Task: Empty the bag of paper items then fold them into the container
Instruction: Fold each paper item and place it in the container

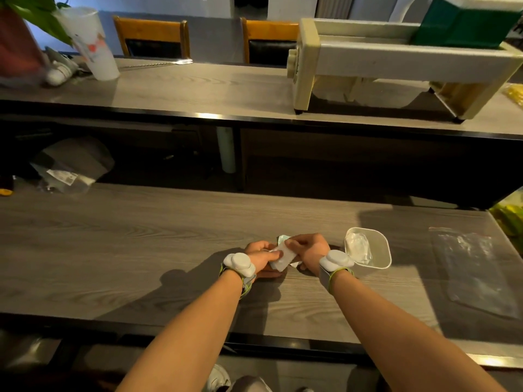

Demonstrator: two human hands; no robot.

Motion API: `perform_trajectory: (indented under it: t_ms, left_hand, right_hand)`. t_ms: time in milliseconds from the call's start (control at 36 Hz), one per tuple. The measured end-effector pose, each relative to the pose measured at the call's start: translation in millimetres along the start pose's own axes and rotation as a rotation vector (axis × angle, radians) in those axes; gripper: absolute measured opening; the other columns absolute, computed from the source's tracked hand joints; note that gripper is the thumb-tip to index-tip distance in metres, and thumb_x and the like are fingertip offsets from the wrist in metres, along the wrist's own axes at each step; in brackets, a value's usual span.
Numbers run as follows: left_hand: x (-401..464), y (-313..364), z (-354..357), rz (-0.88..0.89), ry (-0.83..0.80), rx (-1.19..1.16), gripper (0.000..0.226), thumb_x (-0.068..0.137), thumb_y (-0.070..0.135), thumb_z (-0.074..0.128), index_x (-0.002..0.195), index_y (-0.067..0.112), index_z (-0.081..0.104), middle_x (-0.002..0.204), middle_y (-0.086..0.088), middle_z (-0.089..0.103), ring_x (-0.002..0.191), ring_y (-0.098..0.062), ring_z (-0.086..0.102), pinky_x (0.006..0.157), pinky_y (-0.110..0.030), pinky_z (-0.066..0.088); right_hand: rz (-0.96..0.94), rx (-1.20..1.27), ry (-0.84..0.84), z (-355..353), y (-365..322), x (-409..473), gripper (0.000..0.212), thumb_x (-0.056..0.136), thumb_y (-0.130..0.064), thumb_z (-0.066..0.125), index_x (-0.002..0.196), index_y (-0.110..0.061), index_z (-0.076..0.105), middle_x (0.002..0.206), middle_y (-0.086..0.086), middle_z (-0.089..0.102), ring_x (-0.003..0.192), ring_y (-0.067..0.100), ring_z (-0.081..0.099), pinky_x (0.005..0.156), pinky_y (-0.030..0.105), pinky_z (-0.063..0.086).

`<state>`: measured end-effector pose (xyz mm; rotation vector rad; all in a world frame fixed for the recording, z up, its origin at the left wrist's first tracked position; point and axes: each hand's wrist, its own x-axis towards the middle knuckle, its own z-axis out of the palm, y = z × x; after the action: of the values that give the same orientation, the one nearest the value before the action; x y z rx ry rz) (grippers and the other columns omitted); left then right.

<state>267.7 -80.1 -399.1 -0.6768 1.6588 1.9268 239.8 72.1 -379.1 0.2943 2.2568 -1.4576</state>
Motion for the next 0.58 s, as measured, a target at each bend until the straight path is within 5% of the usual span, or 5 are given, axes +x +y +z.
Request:
perform_trajectory:
  t_ms: [83, 194, 278, 417, 583]
  left_hand:
    - [5.2, -2.2, -9.9, 0.005, 0.072, -0.014, 0.016, 0.087, 0.005, 0.066, 0.1, 0.011, 0.06, 0.101, -0.013, 0.063, 0.084, -0.027, 0.065, 0.061, -0.037, 0.061]
    - [11.4, -4.2, -24.1, 0.019, 0.136, -0.074, 0.035, 0.09, 0.0, 0.059, 0.125, 0.002, 0.056, 0.111, -0.015, 0.061, 0.1, -0.03, 0.059, 0.09, -0.047, 0.052]
    - [10.4, -2.8, -33.5, -0.007, 0.126, -0.129, 0.026, 0.091, -0.003, 0.055, 0.115, 0.006, 0.058, 0.093, -0.012, 0.064, 0.084, -0.026, 0.062, 0.077, -0.04, 0.054]
    - [10.0, -0.5, -43.4, -0.11, 0.123, -0.172, 0.019, 0.087, 0.001, 0.06, 0.098, 0.016, 0.056, 0.091, -0.008, 0.065, 0.081, -0.023, 0.064, 0.074, -0.039, 0.055]
    - [8.5, 5.7, -40.9, -0.114, 0.133, -0.195, 0.028, 0.089, -0.001, 0.056, 0.111, 0.014, 0.049, 0.111, -0.013, 0.06, 0.1, -0.032, 0.06, 0.075, -0.041, 0.054]
  right_hand:
    - [0.035, -0.089, 0.055, -0.1, -2.6, 7.5, 0.032, 0.094, -0.038, 0.056, 0.099, -0.012, 0.073, 0.091, 0.009, 0.073, 0.078, 0.03, 0.072, 0.052, 0.033, 0.05]
    - [-0.027, -0.484, 0.072, -5.6, 6.1, 18.5, 0.04, 0.09, -0.036, 0.059, 0.128, -0.022, 0.06, 0.118, 0.007, 0.068, 0.105, 0.028, 0.065, 0.086, 0.027, 0.048]
    - [-0.046, -0.69, -0.041, 1.5, 16.6, 24.5, 0.062, 0.084, -0.033, 0.066, 0.141, -0.026, 0.043, 0.133, 0.013, 0.049, 0.113, 0.033, 0.059, 0.097, 0.031, 0.047]
    - [-0.035, -0.848, -0.011, 11.4, 24.6, 25.6, 0.07, 0.081, -0.035, 0.069, 0.143, -0.028, 0.04, 0.136, 0.014, 0.043, 0.124, 0.038, 0.046, 0.103, 0.038, 0.044]
    - [-0.064, -0.811, -0.007, 14.9, 23.1, 24.6, 0.044, 0.079, -0.028, 0.065, 0.123, -0.024, 0.061, 0.125, 0.011, 0.059, 0.114, 0.034, 0.056, 0.094, 0.033, 0.048]
